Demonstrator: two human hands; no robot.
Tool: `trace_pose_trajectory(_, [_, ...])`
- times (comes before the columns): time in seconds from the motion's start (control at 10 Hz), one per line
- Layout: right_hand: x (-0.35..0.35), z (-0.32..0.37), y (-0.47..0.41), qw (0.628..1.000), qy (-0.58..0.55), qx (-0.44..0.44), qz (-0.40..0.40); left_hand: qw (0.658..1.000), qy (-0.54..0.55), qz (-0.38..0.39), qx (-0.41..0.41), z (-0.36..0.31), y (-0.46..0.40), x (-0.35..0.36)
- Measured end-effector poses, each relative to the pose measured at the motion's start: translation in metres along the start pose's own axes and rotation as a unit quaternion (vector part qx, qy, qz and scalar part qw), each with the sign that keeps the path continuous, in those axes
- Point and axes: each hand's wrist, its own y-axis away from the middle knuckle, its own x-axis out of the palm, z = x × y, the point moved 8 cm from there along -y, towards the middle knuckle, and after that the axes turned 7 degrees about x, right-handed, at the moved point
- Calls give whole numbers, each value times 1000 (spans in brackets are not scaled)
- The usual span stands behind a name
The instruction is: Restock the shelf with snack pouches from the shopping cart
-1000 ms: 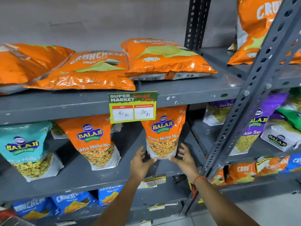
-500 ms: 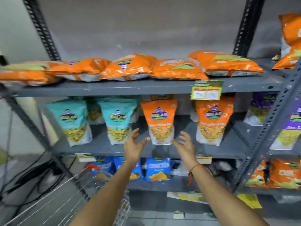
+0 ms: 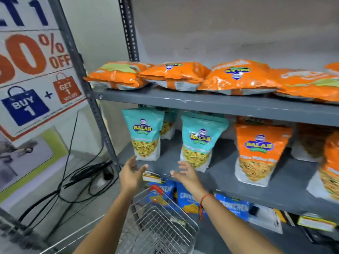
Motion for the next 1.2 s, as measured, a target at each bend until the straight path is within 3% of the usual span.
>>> trace_pose_trajectory(0.1, [32, 3, -51, 999, 37, 15, 14, 1000, 0, -9, -25, 30, -41, -4])
trace_pose_trajectory(0.4, [92, -5, -159, 994, 77, 44, 61, 995, -12, 66, -77, 104, -151, 30])
trace_pose_trajectory(0.6, [106, -11, -184, 995, 91, 15, 25, 994, 30, 84, -69, 113, -167, 41])
trace_pose_trajectory(0.9, [100, -15, -186, 997, 73, 13, 9, 992, 84, 73, -65, 98, -155, 46])
trace_pose_trajectory(1.1, [78, -19, -131, 998, 28, 52, -14, 1000, 4, 7, -27, 78, -112, 20])
trace_pose_trajectory(1.2, [57, -3, -87, 998, 16, 28, -51, 996, -63, -26, 60, 43, -81, 7])
